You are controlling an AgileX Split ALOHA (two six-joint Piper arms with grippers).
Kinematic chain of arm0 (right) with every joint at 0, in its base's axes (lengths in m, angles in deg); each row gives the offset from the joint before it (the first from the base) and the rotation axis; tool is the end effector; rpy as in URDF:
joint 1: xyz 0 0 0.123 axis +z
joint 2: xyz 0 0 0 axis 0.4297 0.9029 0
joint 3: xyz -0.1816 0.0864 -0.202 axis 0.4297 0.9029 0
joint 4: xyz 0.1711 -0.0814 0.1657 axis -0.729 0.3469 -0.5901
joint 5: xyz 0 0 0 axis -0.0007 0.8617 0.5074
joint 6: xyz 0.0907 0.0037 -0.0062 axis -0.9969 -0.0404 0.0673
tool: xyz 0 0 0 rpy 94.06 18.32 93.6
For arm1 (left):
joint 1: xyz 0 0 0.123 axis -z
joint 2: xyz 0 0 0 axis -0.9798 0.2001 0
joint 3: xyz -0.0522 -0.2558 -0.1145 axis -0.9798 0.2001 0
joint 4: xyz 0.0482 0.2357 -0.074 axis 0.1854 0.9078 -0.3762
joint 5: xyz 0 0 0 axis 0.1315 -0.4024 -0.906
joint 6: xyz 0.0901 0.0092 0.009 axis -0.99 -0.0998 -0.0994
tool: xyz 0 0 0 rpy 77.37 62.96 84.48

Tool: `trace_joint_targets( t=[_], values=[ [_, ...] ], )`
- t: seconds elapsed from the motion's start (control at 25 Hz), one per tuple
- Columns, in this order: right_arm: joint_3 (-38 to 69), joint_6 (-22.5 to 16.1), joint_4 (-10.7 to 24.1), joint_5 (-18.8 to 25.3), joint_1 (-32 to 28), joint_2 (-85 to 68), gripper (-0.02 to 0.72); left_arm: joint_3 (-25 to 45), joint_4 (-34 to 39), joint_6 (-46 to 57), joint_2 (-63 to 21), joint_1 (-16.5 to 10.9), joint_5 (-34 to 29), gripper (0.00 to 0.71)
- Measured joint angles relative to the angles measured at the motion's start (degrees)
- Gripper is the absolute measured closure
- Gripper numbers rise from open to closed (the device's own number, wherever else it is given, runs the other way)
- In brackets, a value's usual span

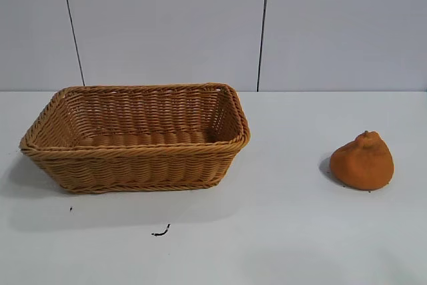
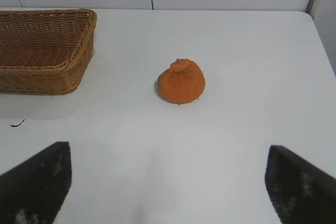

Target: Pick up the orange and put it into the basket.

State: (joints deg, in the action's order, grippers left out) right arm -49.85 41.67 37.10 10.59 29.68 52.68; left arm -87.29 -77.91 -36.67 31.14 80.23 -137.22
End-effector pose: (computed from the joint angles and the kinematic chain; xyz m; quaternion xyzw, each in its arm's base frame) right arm -0.0029 0.0023 0.2782 -0.0358 0.8423 0.0331 0.5368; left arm -0.0061 0.0001 0.2773 -0.0049 0.8520 -0.0190 0.5231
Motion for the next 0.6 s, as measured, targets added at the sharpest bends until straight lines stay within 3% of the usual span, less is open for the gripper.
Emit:
trace_joint_targets(
  t=[0.32,0.48,0.6],
  values=[
    [0.0,-0.6,0.1,0.0,0.0,0.0,0.010,0.0,0.0,0.0,0.0,0.0,0.0,0.044],
    [-1.6,-5.2,0.7,-0.1,0.0,6.1,0.010,0.0,0.0,0.0,0.0,0.0,-0.1,0.044],
    [-4.8,-6.5,1.8,-0.4,0.0,16.5,0.010,0.0,0.0,0.0,0.0,0.0,-0.1,0.044]
  ],
)
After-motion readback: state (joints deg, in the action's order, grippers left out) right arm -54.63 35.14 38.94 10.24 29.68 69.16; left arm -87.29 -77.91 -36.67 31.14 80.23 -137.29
